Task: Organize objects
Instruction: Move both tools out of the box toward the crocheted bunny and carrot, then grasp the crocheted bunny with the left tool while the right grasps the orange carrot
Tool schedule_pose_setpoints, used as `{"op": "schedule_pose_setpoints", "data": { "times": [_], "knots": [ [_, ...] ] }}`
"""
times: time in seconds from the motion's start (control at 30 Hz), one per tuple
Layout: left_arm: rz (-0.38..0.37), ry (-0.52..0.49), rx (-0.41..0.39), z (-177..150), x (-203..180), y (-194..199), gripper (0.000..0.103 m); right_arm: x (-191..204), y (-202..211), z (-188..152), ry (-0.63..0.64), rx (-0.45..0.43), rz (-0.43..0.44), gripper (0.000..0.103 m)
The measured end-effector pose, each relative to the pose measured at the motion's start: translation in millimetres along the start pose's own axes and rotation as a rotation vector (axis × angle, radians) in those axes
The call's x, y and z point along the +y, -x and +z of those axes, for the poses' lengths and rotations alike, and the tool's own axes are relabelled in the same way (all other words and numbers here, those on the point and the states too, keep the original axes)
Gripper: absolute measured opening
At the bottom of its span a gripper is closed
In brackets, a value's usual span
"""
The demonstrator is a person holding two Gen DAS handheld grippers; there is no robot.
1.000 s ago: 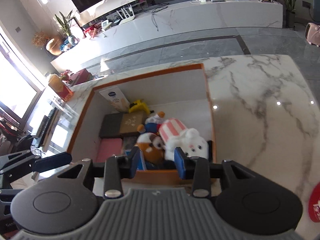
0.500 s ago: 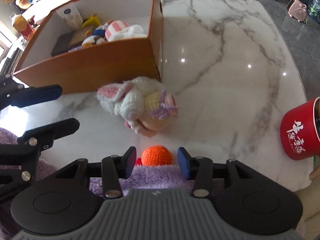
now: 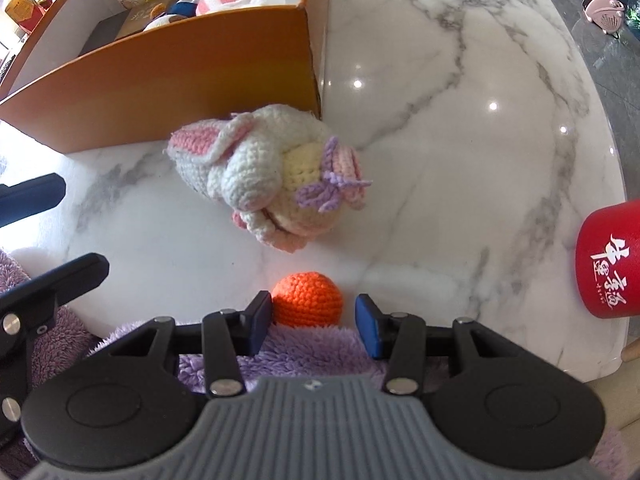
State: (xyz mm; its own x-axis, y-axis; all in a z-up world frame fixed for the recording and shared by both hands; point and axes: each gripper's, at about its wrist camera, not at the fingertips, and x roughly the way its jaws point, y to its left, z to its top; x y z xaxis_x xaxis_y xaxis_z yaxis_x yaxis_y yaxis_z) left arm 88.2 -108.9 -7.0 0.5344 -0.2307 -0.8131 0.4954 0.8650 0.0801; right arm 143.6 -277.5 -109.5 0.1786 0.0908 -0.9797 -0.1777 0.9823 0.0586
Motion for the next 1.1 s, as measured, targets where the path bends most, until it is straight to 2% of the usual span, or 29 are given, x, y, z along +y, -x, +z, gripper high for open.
{"op": "schedule_pose_setpoints", "data": {
  "times": [0.13,0.2,0.47,0.6,0.77,0.9,1.1],
  "knots": [
    [0.000,-0.011,-0.001,1,-3,0,0.050,-2,0,0,-0.005,0.002,0.012,0.048],
    [0.002,-0.020,-0.002,3,-5,0,0.051,-2,0,0,-0.008,0.000,0.021,0.042],
    [-0.009,-0.085,-0.017,10,-7,-6,0.058,-3,4,-3,-0.005,-0.027,0.014,0.040],
    [-0.020,-0.218,-0.016,16,-15,-16,0.064,-17,19,1,-0.046,-0.055,0.027,0.040],
    [0.003,-0.463,0.007,21,-31,-40,0.066,-37,31,12,-0.054,-0.081,-0.056,0.039],
    [0.037,-0.639,0.049,16,-45,-67,0.066,-48,24,14,-0.105,-0.049,0.031,0.039],
    [0.092,-0.819,0.079,3,-61,-97,0.066,-36,19,10,-0.078,-0.059,-0.011,0.039]
  ]
}}
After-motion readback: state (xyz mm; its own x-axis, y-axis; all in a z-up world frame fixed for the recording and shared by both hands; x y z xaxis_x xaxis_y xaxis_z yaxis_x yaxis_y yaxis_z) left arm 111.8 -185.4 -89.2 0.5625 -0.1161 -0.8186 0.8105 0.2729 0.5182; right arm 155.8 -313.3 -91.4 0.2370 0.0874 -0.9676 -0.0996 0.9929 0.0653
